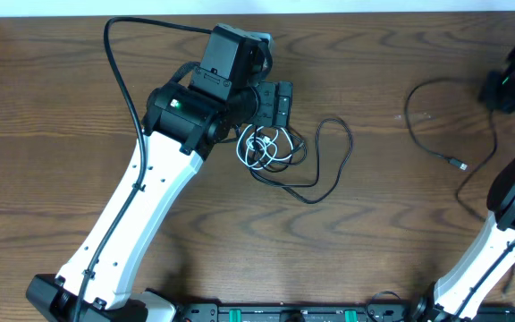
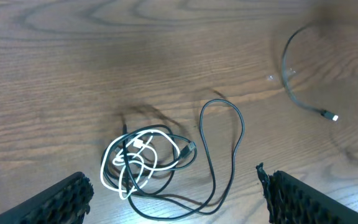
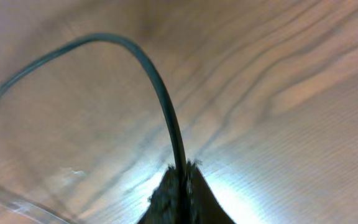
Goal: Untangle cables
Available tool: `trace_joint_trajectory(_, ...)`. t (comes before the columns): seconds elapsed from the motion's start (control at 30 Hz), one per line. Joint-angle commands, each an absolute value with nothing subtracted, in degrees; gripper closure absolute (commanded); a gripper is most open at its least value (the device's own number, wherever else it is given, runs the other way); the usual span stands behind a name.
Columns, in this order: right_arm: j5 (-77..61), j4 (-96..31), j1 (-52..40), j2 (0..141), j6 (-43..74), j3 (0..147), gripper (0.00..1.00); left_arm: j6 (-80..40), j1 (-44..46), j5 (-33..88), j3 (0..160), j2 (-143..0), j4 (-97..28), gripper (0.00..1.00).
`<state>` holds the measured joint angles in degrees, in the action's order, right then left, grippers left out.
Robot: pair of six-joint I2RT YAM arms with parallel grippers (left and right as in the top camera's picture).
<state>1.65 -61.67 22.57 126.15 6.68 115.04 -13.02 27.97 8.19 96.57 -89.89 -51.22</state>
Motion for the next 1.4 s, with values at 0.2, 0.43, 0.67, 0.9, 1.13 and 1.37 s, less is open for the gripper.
trace_joint_trajectory(0.2, 7.77, -68.38, 29.39, 122.98, 20.51, 152.64, 0.99, -11.86, 27.88, 7.42, 96.82, -90.35, -51.37, 0.09)
trace_joint_trajectory(0.43, 9.15, -67.59, 34.92, 123.02, 23.77, 161.42, 0.99, -11.86, 27.88, 7.42, 96.82, -90.35, -51.35, 0.09)
trace_joint_trajectory(0.67, 10.41, -61.12, 34.63, 125.25, 23.46, 152.53, 0.99, -11.86, 27.88, 7.42, 96.82, -90.35, -51.11, 0.09)
trace_joint_trajectory(0.9, 12.29, -56.93, 34.13, 128.14, 21.17, 141.53, 0.99, -11.86, 27.88, 7.42, 96.82, -90.35, -50.94, 0.09)
trace_joint_trajectory(1.13, 13.04, -58.50, 35.05, 132.55, 21.17, 137.86, 0.99, -11.86, 27.88, 7.42, 96.82, -90.35, -50.92, 0.09)
trace_joint_trajectory(1.37, 12.05, -62.85, 34.85, 135.79, 21.12, 137.86, 0.13, -11.88, 27.88, 7.42, 96.82, -90.70, -50.92, 0.09)
